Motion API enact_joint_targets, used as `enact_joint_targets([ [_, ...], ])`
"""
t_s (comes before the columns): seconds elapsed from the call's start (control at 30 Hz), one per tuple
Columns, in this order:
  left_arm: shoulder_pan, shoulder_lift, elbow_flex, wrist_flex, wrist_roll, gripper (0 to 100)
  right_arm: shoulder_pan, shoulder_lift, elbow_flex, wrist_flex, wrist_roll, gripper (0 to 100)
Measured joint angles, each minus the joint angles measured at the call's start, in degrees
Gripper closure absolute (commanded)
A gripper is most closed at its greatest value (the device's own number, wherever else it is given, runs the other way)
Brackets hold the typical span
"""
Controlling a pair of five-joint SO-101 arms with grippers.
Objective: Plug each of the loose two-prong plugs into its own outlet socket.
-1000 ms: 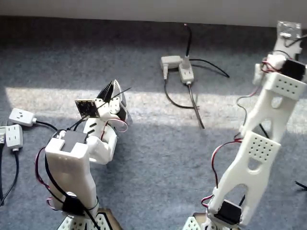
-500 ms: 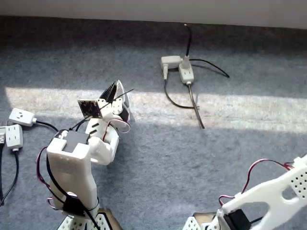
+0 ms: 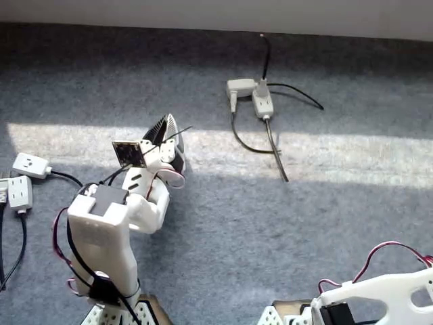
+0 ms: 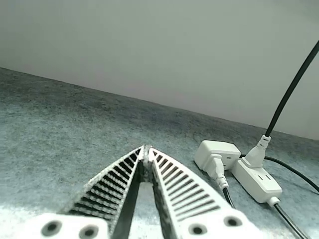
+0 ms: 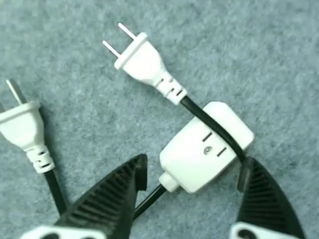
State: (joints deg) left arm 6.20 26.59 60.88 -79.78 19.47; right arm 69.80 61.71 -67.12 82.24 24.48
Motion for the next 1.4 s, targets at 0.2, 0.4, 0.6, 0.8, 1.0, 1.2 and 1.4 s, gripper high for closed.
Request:
enact_joint_targets([
  [0.2,0.2,0.0,0.0,0.0,0.1,99,0.4,0.7,0.2,-0.5,0.0,78.9],
  [0.4,0.2,0.0,0.0,0.0,0.1,99,2.7,4.0,-1.0,-3.2,3.4,85.9],
  [0.6,0.2,0.0,0.0,0.0,0.1,99,3.4,6.2,-1.1,-3.5,8.3,85.9],
  [0.8,0.2,0.0,0.0,0.0,0.1,99,4.7,7.2,-1.1,2.7,12.6,82.7],
  [1.0,0.2,0.0,0.0,0.0,0.1,99,5.3,7.9,-2.5,3.3,12.8,77.6],
  [1.2,0.2,0.0,0.0,0.0,0.1,99,5.6,8.2,-6.7,4.2,10.3,77.8],
  [1.4,0.2,0.0,0.0,0.0,0.1,99,5.0,8.3,-7.2,4.1,7.2,77.8],
])
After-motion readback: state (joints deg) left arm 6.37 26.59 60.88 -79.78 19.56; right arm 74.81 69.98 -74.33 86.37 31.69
